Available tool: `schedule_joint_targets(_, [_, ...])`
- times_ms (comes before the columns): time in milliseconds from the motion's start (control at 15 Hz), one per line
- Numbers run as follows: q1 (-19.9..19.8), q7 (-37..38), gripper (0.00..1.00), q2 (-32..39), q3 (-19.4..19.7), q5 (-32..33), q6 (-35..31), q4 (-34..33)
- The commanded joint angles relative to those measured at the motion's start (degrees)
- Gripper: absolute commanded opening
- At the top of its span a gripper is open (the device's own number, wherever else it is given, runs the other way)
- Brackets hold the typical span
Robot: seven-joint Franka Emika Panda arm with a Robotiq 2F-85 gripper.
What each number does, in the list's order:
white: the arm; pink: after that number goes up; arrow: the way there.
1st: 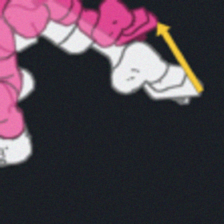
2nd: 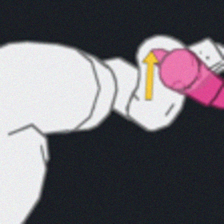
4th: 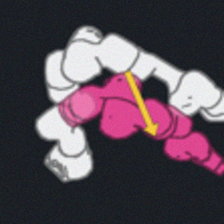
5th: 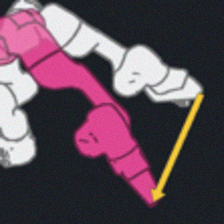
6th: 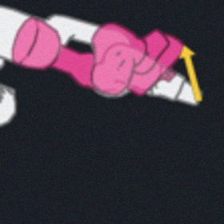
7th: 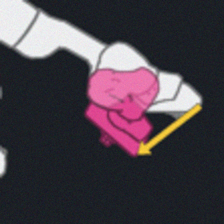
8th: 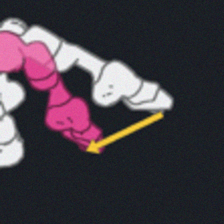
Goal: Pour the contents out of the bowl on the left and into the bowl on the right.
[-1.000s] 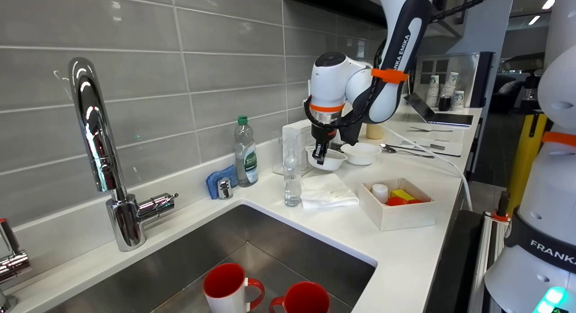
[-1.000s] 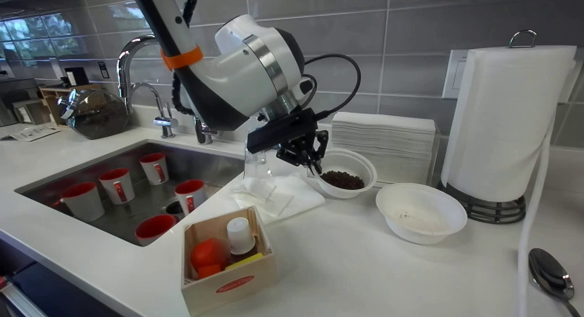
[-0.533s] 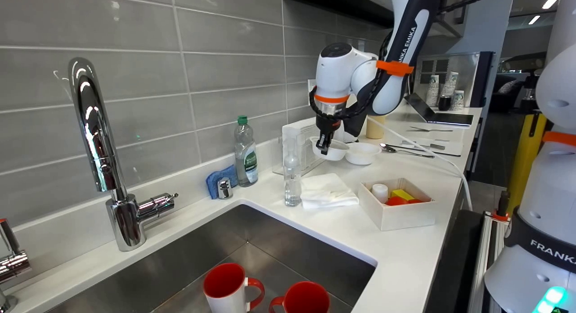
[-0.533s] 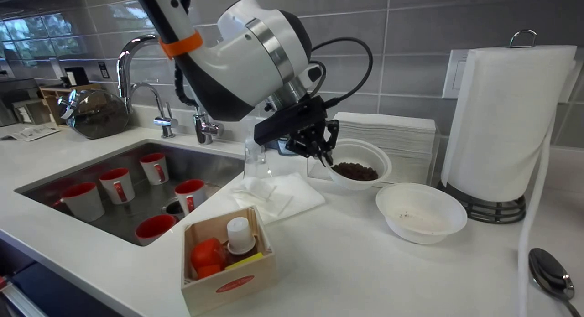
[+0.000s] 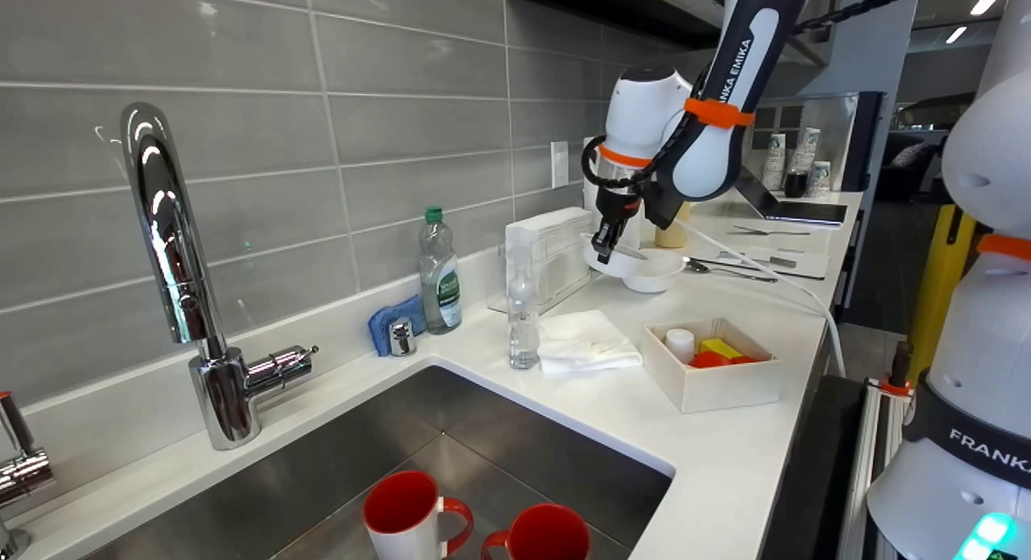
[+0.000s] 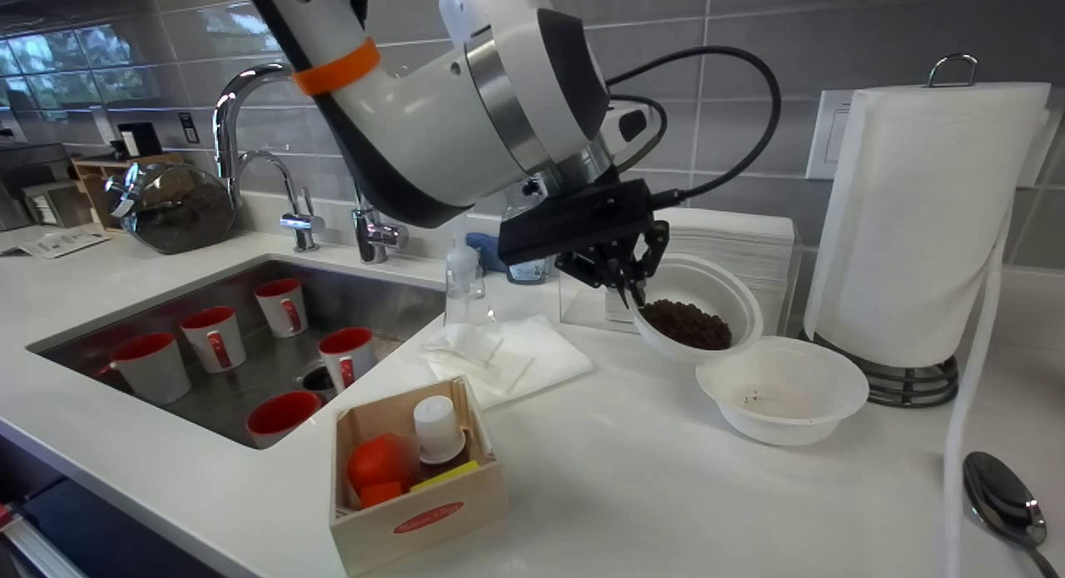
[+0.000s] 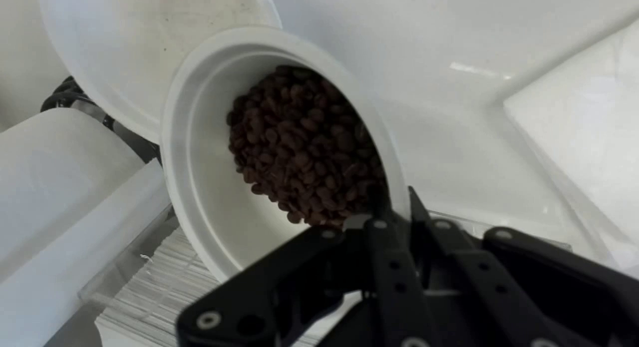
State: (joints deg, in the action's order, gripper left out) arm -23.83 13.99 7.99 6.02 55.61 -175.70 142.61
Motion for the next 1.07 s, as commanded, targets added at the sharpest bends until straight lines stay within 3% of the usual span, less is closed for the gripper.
schedule_joint_targets(0, [-5.98,-13.93,0.00,0.06,-4.15,-14.28,-6.61,4.23])
schedule_joint_targets(200, [-13.79,-21.03,0.00,0.70,-13.74,-24.16,-8.88,6.05])
schedule_joint_targets(400, [-22.91,-24.33,0.00,1.73,-25.30,-29.60,-8.43,5.12])
schedule_joint_targets(667, [-35.25,-27.40,0.00,3.44,-39.13,-33.54,-6.48,2.37])
schedule_joint_targets(1000, [-50.08,-30.55,0.00,3.89,-53.39,-35.75,-2.57,-0.78])
